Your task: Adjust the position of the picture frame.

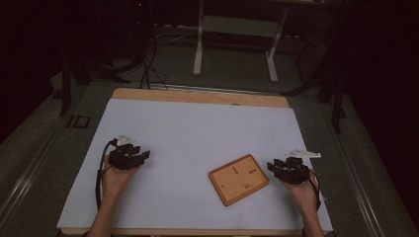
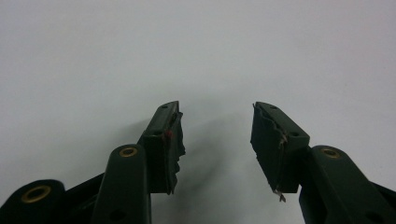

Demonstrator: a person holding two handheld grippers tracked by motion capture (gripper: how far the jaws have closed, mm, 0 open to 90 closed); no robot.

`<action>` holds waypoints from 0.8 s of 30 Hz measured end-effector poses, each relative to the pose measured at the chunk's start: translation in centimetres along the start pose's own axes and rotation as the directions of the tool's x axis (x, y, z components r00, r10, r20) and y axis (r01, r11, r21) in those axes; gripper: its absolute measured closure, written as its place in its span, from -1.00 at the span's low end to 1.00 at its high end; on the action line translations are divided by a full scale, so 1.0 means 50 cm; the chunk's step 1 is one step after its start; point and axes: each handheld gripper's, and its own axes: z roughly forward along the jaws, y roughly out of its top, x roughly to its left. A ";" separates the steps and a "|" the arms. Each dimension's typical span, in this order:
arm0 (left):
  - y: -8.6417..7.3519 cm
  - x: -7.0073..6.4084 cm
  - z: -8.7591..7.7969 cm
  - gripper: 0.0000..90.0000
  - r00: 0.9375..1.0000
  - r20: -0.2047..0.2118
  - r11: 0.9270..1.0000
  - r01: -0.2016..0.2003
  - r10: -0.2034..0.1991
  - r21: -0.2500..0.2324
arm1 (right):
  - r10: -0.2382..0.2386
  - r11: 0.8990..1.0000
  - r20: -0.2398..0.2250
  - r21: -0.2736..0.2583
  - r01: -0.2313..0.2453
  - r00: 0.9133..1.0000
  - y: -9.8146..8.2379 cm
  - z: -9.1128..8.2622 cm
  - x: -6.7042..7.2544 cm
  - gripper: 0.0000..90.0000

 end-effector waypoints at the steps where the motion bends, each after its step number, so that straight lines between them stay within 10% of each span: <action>1: 0.000 0.000 0.000 0.17 1.000 0.000 1.000 0.000 0.000 0.000 | 0.000 1.000 0.000 0.000 0.000 1.000 0.000 0.000 0.000 0.39; 24: -0.001 -0.004 0.007 0.15 1.000 -0.003 1.000 -0.016 0.016 0.026 | -0.112 0.992 -0.214 0.024 0.120 0.970 -0.013 -0.052 0.096 0.80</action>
